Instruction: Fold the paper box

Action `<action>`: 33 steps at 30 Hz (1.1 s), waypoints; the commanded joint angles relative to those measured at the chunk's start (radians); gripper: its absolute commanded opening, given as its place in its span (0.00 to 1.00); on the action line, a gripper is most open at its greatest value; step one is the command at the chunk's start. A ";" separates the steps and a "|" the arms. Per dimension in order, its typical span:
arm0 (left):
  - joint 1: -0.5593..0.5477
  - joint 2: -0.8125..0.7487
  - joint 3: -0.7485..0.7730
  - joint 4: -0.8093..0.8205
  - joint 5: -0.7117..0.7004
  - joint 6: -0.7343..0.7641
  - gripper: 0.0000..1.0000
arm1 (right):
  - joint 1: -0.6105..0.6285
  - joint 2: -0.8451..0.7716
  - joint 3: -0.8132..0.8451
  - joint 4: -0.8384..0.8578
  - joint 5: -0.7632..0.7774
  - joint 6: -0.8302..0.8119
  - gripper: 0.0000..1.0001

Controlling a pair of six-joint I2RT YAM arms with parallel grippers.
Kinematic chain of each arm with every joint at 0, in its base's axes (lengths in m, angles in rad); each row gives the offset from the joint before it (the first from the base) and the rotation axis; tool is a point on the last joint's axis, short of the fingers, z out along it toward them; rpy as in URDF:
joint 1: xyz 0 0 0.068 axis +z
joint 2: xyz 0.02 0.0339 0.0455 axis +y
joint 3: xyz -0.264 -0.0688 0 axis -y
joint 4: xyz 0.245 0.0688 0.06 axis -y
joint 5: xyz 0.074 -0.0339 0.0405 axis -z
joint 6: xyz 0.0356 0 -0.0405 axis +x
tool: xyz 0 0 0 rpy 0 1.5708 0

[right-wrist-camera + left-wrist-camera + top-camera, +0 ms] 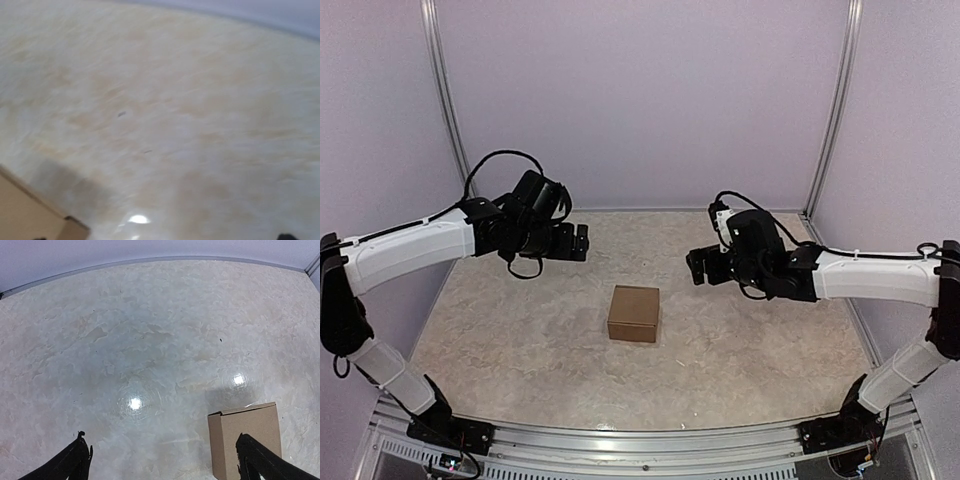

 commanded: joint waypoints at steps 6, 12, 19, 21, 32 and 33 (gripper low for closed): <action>0.090 -0.100 0.157 -0.198 0.003 0.052 0.99 | -0.009 -0.156 0.168 -0.351 0.506 0.018 1.00; 0.220 -0.187 0.170 -0.193 0.109 0.070 0.99 | -0.008 -0.240 0.222 -0.473 0.697 -0.033 1.00; 0.286 -0.307 0.141 -0.176 0.056 0.115 0.99 | -0.008 -0.375 0.193 -0.525 0.631 -0.134 1.00; 0.289 -0.358 0.112 -0.161 0.057 0.151 0.99 | -0.008 -0.427 0.169 -0.552 0.534 -0.152 1.00; 0.289 -0.646 -0.181 0.009 0.037 0.234 0.99 | -0.007 -0.598 -0.011 -0.479 0.489 -0.209 1.00; 0.289 -0.684 -0.221 0.035 0.046 0.242 0.99 | -0.009 -0.599 -0.020 -0.467 0.490 -0.212 1.00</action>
